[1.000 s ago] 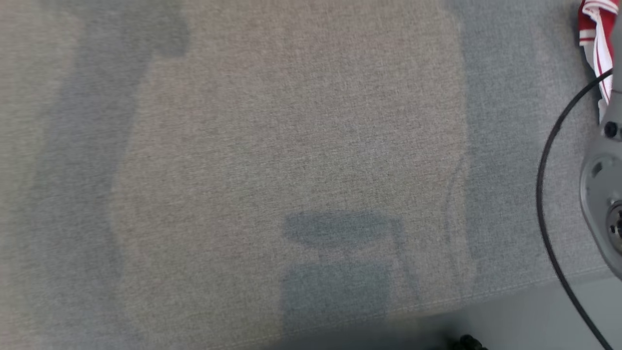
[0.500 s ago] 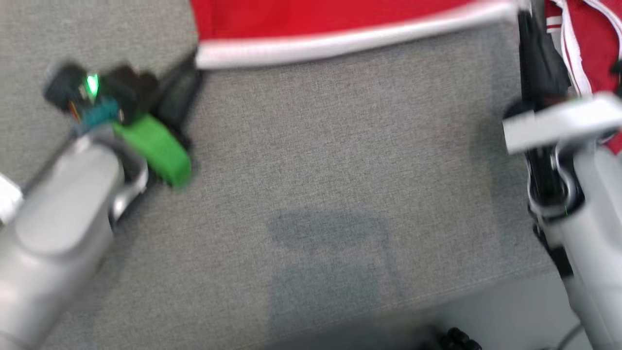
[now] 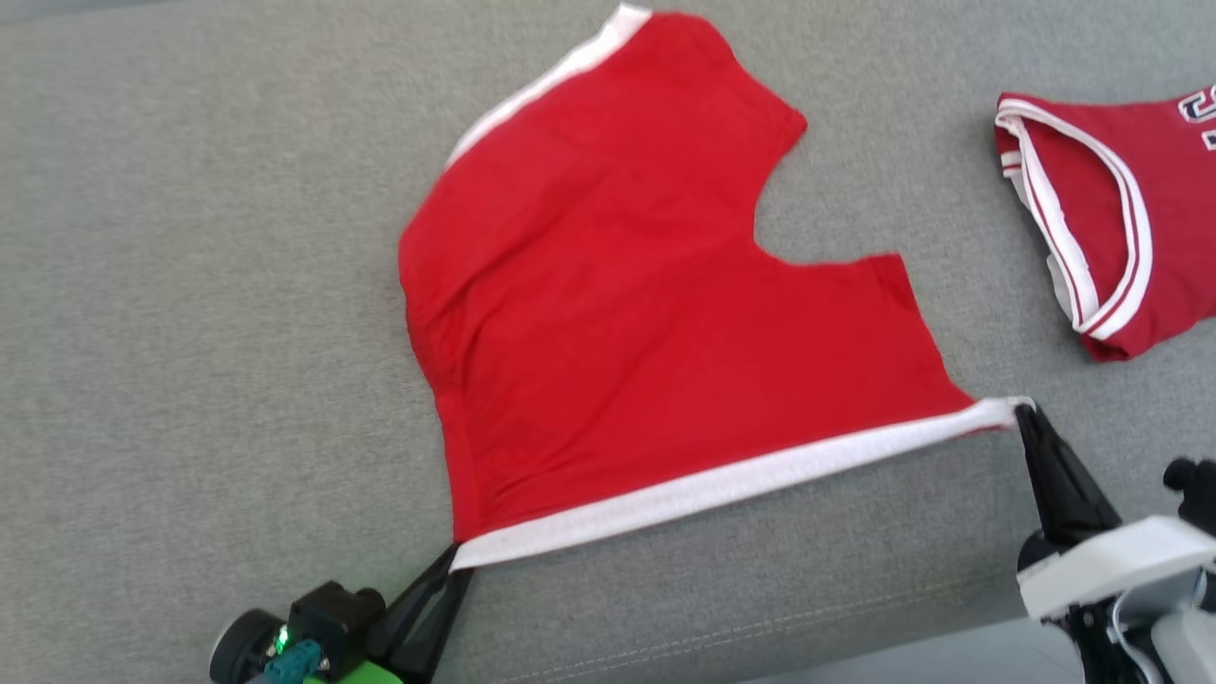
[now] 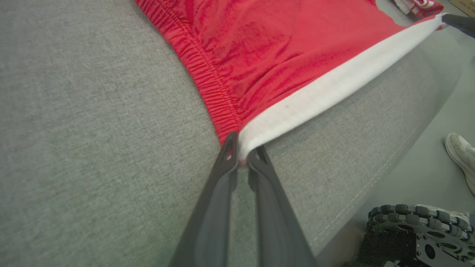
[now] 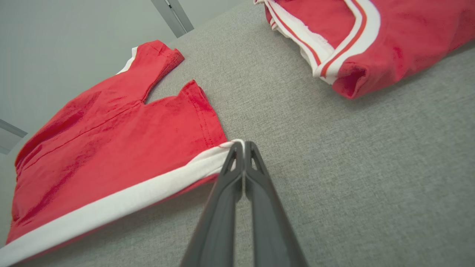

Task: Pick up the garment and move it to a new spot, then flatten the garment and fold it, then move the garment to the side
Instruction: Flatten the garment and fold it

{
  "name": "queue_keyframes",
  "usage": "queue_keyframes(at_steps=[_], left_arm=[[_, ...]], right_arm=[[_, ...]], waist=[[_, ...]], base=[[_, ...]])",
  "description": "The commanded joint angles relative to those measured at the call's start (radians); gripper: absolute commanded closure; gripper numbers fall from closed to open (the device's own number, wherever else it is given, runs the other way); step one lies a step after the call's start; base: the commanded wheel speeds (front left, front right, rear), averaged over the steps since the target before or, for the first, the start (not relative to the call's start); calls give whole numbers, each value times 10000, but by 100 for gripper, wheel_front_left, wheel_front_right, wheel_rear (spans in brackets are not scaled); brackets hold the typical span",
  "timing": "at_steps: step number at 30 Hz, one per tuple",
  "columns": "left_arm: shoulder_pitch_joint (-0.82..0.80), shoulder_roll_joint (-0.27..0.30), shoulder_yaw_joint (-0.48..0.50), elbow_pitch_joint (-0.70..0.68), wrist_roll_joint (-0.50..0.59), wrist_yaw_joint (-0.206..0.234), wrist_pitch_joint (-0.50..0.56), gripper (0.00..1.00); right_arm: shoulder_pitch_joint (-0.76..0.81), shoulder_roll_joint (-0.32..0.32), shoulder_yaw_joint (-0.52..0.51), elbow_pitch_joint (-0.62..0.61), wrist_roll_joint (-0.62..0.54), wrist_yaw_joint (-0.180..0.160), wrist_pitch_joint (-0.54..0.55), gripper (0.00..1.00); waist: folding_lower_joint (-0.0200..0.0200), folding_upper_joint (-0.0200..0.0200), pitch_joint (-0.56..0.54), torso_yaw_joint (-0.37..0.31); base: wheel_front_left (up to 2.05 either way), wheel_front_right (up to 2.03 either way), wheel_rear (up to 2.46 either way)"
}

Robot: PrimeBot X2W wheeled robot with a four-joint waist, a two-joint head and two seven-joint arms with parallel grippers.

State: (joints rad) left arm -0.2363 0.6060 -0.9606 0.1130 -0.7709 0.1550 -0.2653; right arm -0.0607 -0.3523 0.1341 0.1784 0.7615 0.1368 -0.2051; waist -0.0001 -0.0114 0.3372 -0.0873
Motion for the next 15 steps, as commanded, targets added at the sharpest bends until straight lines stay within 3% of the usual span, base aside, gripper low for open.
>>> queue_keyframes(at_steps=[1, 10, 15], left_arm=[[329, 180, 240, 78, -89, 244, 32, 100], [2318, -679, 1155, -368, -46, 640, 20, 100], [3365, -907, 1290, -600, -154, 375, 19, 100]], right_arm=[[212, -113, -355, 129, -64, -114, -112, 100], [1332, 20, -544, 120, -241, -118, 134, 100], [2122, -204, -974, -415, -129, -120, 413, 100]], waist=[[1, 114, -849, 559], [1, 114, -1633, 984], [1, 114, -1934, 1175]], base=[[0, 0, 0], [0, 0, 0], [0, 0, 0]])
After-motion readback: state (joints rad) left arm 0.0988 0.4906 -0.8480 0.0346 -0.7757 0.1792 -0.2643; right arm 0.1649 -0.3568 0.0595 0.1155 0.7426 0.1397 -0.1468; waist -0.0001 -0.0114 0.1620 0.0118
